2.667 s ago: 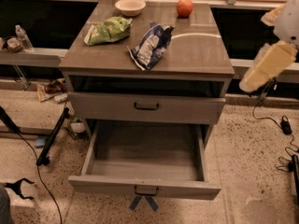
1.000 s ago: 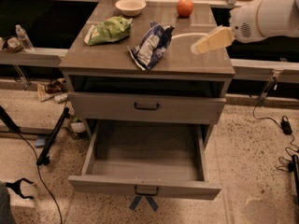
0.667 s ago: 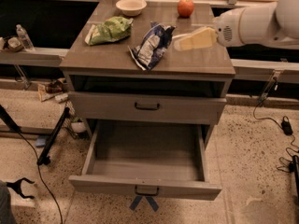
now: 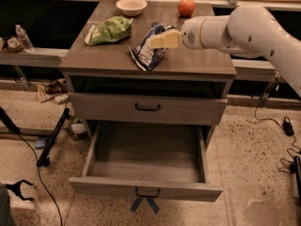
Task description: Move blue chip bag near paper bowl
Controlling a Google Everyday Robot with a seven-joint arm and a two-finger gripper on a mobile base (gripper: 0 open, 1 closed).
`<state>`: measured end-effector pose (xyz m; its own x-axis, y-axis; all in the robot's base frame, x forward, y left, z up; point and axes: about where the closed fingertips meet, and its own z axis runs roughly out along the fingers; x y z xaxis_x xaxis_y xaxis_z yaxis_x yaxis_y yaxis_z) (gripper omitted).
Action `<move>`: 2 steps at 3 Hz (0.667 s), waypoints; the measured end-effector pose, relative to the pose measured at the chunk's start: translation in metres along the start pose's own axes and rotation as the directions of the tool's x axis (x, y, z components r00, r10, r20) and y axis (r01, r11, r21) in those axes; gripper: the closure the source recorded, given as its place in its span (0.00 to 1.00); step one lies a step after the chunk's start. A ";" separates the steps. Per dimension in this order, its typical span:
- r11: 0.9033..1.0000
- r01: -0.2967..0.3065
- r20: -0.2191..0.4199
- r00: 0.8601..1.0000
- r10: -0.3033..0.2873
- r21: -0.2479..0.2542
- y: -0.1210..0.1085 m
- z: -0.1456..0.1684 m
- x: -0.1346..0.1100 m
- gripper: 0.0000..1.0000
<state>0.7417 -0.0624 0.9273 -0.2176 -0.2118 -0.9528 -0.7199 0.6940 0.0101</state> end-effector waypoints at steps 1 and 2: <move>1.000 -0.015 -0.001 1.000 0.015 -0.021 -0.010 0.041 0.012 0.00; 0.997 -0.043 -0.007 0.999 0.043 -0.071 -0.009 0.069 0.020 0.05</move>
Offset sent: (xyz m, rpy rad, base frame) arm 0.0641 0.0517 -0.0546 0.0704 0.0874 0.0999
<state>0.7893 -0.0260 0.8877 -0.2525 -0.1868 -0.9494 -0.7552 0.6515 0.0727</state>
